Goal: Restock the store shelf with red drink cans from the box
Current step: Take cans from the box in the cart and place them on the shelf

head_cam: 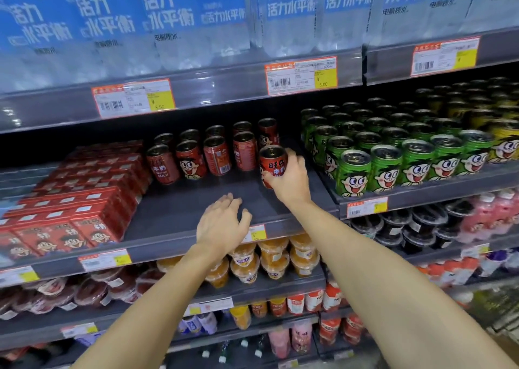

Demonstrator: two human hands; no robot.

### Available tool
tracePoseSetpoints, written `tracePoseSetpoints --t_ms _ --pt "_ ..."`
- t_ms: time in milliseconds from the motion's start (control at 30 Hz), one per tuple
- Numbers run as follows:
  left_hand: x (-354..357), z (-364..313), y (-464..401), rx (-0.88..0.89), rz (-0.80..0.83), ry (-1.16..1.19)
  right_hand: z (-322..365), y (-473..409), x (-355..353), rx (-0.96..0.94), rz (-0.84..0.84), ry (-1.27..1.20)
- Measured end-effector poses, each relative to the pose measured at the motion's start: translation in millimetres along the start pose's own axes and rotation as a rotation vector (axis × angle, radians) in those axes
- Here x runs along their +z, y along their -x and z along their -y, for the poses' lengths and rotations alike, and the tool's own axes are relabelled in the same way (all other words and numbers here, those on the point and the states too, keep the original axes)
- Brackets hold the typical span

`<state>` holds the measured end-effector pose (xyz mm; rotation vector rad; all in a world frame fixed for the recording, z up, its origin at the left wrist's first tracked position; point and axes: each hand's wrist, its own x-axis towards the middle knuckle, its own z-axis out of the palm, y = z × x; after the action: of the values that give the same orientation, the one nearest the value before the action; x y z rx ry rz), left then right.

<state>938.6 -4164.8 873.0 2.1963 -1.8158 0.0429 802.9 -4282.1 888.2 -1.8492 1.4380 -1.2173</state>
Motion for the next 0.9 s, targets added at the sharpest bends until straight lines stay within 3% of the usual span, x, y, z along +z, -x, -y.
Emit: tracePoseSetpoints --t_ms 900 --pt "1 0 -1 0.015 -0.018 -0.047 -6 -75 24 0.074 0.015 -0.015"
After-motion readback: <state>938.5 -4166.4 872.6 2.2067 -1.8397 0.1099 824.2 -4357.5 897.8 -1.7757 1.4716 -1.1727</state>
